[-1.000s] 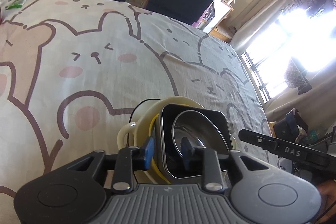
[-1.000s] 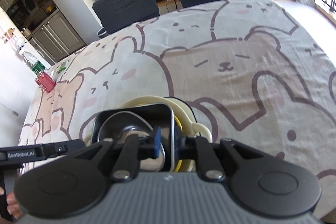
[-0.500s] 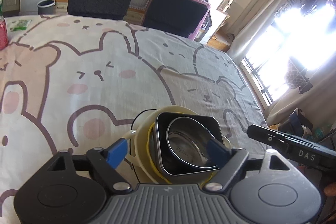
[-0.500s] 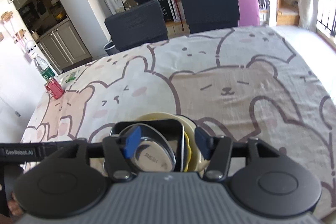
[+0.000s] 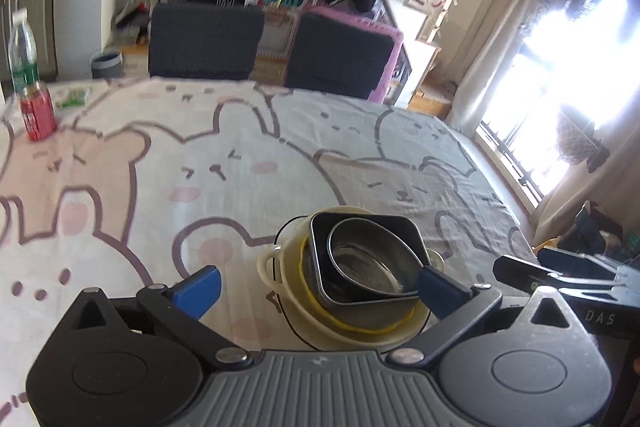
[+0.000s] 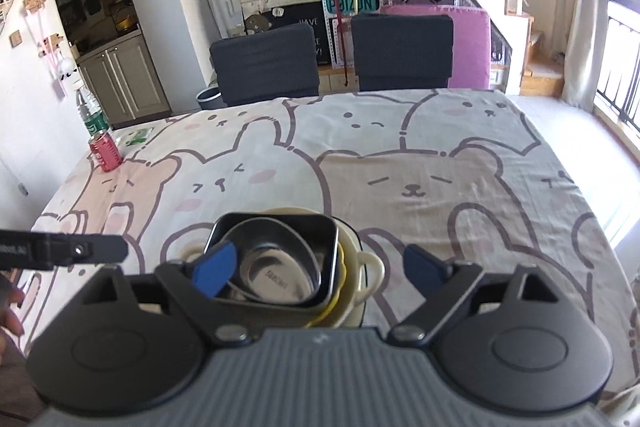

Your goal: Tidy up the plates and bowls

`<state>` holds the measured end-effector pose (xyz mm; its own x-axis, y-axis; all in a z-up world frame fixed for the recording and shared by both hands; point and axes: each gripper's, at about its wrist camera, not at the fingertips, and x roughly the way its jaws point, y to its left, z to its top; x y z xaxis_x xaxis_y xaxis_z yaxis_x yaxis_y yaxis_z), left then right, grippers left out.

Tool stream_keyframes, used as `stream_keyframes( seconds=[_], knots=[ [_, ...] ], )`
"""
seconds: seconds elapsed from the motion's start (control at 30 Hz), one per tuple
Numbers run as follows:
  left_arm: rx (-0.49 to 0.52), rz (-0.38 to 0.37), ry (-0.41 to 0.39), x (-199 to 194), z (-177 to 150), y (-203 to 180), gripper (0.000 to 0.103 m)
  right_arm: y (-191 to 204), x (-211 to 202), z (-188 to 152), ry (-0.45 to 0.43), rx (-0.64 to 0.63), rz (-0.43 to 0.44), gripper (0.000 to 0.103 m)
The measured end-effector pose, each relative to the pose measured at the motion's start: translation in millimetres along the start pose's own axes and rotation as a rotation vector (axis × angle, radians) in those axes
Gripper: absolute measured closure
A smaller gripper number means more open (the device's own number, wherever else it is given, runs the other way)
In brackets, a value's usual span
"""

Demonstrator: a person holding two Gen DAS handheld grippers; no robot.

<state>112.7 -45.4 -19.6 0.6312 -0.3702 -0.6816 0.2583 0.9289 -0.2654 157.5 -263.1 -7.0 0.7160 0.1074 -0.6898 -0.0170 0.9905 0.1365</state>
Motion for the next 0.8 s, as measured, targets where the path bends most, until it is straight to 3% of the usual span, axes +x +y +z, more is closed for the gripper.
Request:
stream_keyframes(
  seconds=[0.37,0.8],
  knots=[
    [0.085,0.116,-0.215,-65,-42,-27,0.0,5,-67,-38,-0.193,-0.049,-0.003,0.0],
    [0.091,0.171,-0.257,-76,-114,-28,0.0,7,-84,-96,-0.273,-0.045,-0.024,0.0]
  ],
)
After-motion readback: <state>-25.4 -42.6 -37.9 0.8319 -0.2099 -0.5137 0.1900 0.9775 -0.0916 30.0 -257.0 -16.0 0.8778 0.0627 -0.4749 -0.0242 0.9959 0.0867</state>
